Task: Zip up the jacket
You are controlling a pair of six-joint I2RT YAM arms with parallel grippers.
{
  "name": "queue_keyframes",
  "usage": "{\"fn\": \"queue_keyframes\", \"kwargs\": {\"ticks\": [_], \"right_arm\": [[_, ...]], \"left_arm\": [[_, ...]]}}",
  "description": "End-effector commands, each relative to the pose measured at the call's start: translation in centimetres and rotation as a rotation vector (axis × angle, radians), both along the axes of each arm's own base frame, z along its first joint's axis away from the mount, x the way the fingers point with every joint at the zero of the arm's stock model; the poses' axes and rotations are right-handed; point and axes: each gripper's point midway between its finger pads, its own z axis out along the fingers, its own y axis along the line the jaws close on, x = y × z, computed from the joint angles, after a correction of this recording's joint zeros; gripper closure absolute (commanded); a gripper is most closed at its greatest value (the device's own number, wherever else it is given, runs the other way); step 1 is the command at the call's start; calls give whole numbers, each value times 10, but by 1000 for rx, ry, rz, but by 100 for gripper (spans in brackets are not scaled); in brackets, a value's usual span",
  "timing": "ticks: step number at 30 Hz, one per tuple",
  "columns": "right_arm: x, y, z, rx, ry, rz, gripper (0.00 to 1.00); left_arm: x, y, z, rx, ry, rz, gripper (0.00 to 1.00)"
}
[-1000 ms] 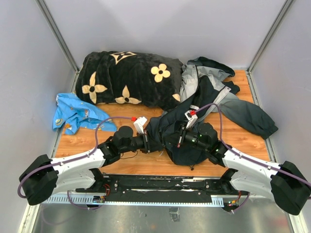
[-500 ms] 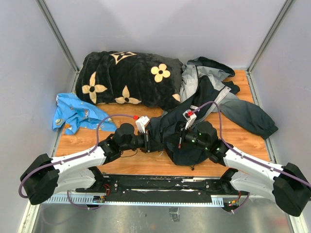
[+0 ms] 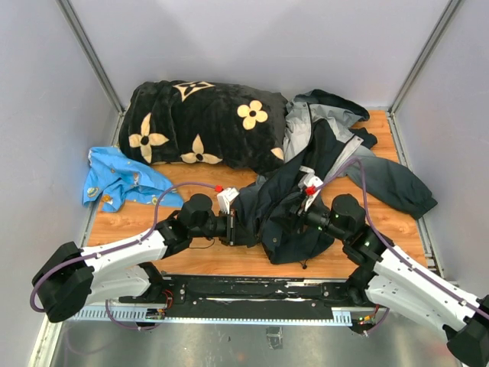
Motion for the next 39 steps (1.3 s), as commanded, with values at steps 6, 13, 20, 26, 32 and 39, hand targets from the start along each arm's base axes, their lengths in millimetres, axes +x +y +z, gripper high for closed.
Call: {"fn": "queue_keyframes", "kwargs": {"ticks": [6,13,20,26,32,39], "right_arm": [[-61,9,-5,-272,-412,348,36],[-84,23,-29,-417,-619,466,36],[-80,37,-44,-488,-761,394,40],[-75,45,-44,-492,-869,283,42],[-67,47,-55,-557,-903,220,45],[-64,45,-53,-586,-882,196,57]], "left_arm": [[-9,-3,17,-45,-20,-66,100],[-11,-3,19,-53,-22,-78,100],[-13,-4,17,-55,-11,-90,100],[-14,-5,17,-59,-5,-91,100],[-14,-5,18,-65,-2,-94,100],[-15,-3,13,-46,0,-91,100]]}}
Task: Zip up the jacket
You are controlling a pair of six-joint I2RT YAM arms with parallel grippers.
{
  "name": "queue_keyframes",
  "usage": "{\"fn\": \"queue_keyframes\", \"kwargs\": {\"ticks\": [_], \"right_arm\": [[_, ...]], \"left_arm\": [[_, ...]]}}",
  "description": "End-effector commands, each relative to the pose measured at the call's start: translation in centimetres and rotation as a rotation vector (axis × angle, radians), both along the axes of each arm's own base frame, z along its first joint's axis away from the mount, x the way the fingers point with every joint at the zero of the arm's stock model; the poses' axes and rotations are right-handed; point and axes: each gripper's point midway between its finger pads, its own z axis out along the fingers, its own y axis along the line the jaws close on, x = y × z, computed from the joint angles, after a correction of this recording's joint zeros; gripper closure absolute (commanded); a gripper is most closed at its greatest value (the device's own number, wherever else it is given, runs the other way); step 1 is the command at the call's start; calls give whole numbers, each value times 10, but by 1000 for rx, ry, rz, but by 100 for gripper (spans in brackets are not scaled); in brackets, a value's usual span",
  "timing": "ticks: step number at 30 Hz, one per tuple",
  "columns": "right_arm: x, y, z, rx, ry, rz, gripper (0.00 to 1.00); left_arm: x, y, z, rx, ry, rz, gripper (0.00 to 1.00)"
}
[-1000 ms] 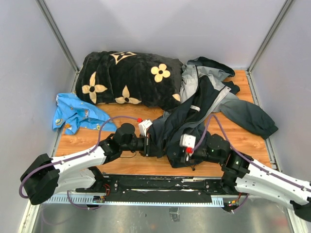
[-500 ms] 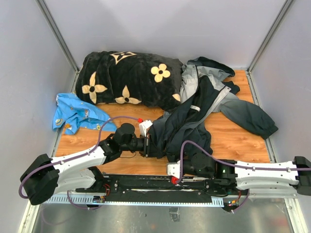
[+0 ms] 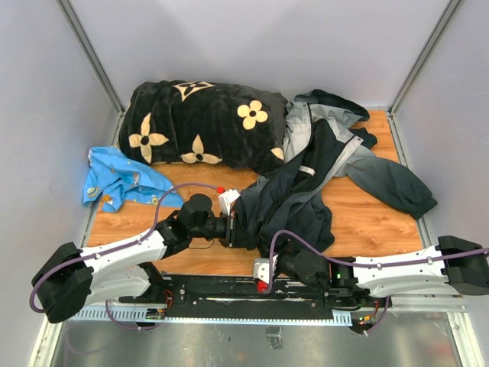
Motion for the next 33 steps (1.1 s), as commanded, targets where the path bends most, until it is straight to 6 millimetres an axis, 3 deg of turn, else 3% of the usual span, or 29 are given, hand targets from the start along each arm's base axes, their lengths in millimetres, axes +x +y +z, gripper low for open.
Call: {"fn": "queue_keyframes", "kwargs": {"ticks": [1,12,23,29,33], "right_arm": [[3,0,22,69,-10,-34,58],[-9,-4,36,159,81,15,63],[-7,7,22,148,111,21,61],[-5,8,25,179,125,18,78],[-6,8,31,200,128,26,81]], "left_arm": [[-4,-2,8,-23,-14,-30,100],[-1,0,5,7,-28,-26,100],[-4,-2,12,-16,-29,-42,100],[-5,-1,8,-9,-22,-46,100],[-6,0,7,-6,-19,-49,100]]}}
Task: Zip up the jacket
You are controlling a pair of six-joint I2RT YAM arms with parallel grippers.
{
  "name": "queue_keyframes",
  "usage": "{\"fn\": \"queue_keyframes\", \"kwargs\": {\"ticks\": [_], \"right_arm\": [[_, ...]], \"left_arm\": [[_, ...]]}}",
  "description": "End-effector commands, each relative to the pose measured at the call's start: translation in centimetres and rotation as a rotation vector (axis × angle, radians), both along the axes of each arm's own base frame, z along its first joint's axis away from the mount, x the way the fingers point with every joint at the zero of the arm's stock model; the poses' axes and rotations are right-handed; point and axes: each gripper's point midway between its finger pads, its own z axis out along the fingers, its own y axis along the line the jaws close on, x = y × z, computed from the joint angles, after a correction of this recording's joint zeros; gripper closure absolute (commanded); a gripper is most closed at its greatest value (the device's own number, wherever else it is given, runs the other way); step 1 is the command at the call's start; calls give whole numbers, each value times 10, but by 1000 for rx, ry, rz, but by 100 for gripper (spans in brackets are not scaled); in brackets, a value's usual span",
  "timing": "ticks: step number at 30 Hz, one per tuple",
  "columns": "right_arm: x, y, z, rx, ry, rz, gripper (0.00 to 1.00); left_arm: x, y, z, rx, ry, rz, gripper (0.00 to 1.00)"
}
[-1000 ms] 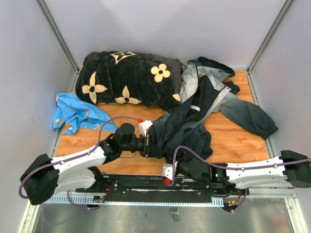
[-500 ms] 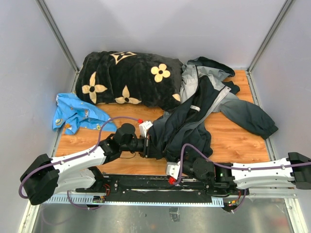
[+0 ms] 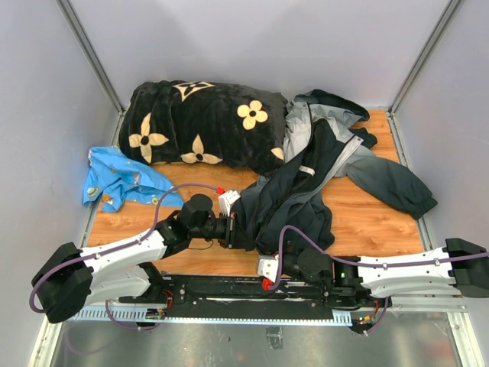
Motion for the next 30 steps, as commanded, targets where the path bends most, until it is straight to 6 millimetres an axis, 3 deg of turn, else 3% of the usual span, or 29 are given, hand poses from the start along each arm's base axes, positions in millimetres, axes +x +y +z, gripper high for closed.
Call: {"fn": "queue_keyframes", "kwargs": {"ticks": [1,16,24,30], "right_arm": [[4,6,25,111,10,-11,82],[6,7,27,118,79,-8,95],[12,4,34,148,222,-4,99],[12,10,19,70,238,4,99]], "left_arm": [[-5,-4,14,-37,-18,-44,100],[-5,0,7,-3,-22,-38,100],[-4,5,0,42,-29,-34,100],[-5,4,4,33,-41,-45,100]]}}
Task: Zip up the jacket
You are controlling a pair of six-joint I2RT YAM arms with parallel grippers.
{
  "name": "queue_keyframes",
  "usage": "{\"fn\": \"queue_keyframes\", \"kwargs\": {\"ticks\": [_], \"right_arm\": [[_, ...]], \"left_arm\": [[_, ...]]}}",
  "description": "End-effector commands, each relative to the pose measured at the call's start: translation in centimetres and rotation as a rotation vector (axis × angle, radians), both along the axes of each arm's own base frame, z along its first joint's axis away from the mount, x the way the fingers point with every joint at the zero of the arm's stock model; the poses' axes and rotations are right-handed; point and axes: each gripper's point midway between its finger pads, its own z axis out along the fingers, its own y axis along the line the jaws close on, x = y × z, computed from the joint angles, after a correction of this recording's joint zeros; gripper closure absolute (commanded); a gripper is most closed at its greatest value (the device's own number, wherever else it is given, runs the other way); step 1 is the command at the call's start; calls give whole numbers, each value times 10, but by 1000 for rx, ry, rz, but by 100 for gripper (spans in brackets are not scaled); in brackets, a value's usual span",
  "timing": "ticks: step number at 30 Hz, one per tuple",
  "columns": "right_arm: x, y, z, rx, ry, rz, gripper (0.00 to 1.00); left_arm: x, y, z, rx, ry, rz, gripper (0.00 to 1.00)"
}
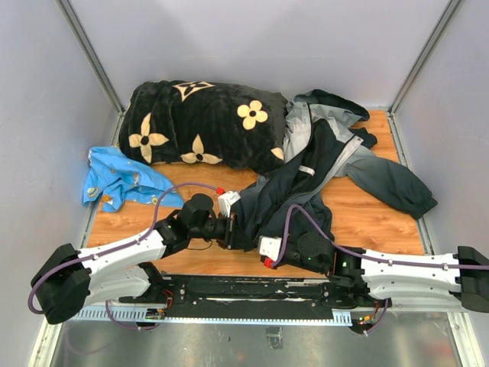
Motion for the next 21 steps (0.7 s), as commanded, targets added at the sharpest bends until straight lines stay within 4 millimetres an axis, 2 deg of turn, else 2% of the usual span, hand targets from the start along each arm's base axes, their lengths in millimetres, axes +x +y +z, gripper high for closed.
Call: {"fn": "queue_keyframes", "kwargs": {"ticks": [1,4,11,15,19,21], "right_arm": [[6,9,7,-1,25,-17,99],[24,7,6,-17,-4,-114,99],[59,-6,27,5,-82,-297,99],[53,-1,32,11,-71,-238,99],[34,17,18,-29,-4,-104,99],[29,25,10,-43,32,-77,99]], "left_arm": [[-6,0,8,-6,-12,-42,100],[-11,0,6,1,-4,-59,100],[-22,10,-4,55,15,-78,100],[-19,22,-18,134,16,-30,100],[1,28,-13,174,-18,91,99],[10,30,-8,175,-29,153,92]]}}
